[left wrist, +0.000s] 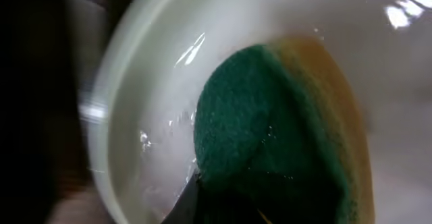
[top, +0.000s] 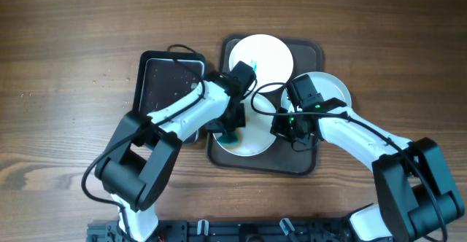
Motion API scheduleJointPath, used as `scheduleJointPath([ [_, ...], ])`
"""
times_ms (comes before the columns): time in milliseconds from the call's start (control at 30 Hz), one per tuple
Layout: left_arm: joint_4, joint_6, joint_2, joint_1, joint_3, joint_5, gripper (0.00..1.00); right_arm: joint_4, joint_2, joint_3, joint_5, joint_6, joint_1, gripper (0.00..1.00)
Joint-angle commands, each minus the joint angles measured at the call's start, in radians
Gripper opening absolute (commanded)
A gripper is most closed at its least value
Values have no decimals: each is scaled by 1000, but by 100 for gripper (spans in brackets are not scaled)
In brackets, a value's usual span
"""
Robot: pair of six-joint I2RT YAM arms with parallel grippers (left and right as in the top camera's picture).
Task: Clean dirty plates on tray and stack at the side
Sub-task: 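Scrub the front white plate with the sponge in the left gripper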
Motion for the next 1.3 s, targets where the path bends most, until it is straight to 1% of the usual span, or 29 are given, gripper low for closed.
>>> scheduleJointPath([
  [0,12,-43,18,45,-42,-292,4,-19,33,-11,85,19,-8,4],
  [67,49,-41,18,41,-42,-206,4,-19,33,-11,85,20,-8,4],
  [200,187,-41,23,19,-42,143,4,-19,33,-11,85,20,-8,4],
  [267,250,-42,29,2,-42,274,4,-19,33,-11,85,20,-8,4],
  [367,329,-42,43,-34,-42,417,4,-22,33,-11,85,19,-8,4],
  [433,351,-42,56,-58,-42,449,4,-23,33,-11,85,19,-8,4],
  [600,352,-40,68,-93,-42,465,4,-26,33,-11,85,18,-8,4],
  [733,359,13,68,-95,-42,539,4,-27,33,-11,84,19,-8,4],
  [800,359,43,68,-93,-42,551,4,-27,33,-11,84,18,-8,4],
  [900,355,79,68,-90,-42,529,4,-27,33,-11,84,19,-8,4],
  [967,332,83,68,-80,-42,453,4,-30,33,-11,84,19,-8,4],
  [1000,268,58,67,-62,-42,311,4,-32,33,-11,81,18,-8,4],
  [1033,238,32,67,-55,-42,247,4,-33,33,-11,81,19,-8,4],
  [1100,140,-30,66,-34,-42,46,4,-34,33,-11,81,18,-8,4],
  [1200,50,-72,58,-7,-40,-119,4,-34,33,-11,81,18,-8,4],
  [1267,0,-107,43,11,-40,-174,4,-34,33,-11,81,18,-8,5],
])
